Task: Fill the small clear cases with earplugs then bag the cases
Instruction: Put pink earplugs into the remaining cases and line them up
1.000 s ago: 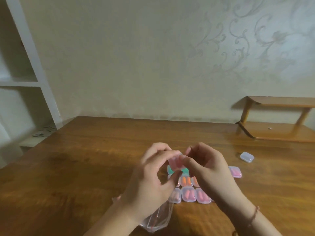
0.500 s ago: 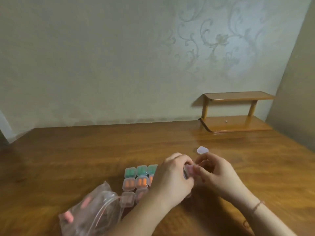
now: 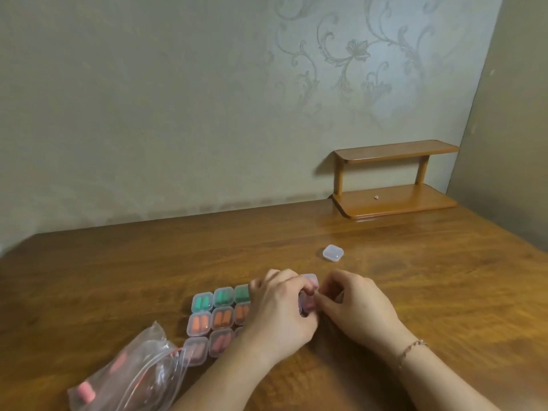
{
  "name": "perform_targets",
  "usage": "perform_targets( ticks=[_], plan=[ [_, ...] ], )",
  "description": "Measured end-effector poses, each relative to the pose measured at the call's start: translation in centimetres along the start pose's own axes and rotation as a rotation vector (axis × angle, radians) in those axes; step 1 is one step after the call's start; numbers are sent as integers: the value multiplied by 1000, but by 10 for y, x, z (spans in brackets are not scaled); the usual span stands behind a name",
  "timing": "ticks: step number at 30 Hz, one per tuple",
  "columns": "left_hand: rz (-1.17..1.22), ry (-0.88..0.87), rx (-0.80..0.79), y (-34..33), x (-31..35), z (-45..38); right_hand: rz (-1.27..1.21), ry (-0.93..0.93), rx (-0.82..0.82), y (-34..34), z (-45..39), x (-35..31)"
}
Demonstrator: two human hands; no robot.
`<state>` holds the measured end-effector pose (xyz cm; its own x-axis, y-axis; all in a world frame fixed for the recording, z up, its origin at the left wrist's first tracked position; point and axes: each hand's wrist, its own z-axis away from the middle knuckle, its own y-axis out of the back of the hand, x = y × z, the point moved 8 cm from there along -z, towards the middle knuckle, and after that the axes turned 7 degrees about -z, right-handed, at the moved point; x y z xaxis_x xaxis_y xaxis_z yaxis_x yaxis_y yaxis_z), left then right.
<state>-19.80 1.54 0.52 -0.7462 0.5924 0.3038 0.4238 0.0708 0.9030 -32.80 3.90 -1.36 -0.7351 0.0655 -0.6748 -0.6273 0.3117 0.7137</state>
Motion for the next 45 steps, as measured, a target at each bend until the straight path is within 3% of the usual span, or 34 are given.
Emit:
perform_targets(
  ticks=[4, 8, 13, 18, 27, 34, 40, 45],
  plan=[
    [-21, -12, -22, 0, 3, -1, -69, 4, 28, 6, -2, 1],
    [11, -25, 11, 5, 16, -22, -148, -41, 171, 31, -6, 11],
    [-53, 33, -85, -22, 26, -70, -193, -142, 312, 55, -10, 34],
    [-156, 39, -138, -49, 36, -94, -200, -192, 316, 55, -16, 48],
    [12, 23, -68, -49, 51, -97, -79, -201, 297, 47, -27, 58],
    [520, 94, -1, -10, 40, -62, -374, 86, 339, 55, -18, 24],
    [1256, 368, -45, 28, 7, -1, -213, 574, 571, 61, 34, -49],
    [1772, 366, -133, 63, -11, 61, -342, 940, 592, 47, 82, -121]
  ],
)
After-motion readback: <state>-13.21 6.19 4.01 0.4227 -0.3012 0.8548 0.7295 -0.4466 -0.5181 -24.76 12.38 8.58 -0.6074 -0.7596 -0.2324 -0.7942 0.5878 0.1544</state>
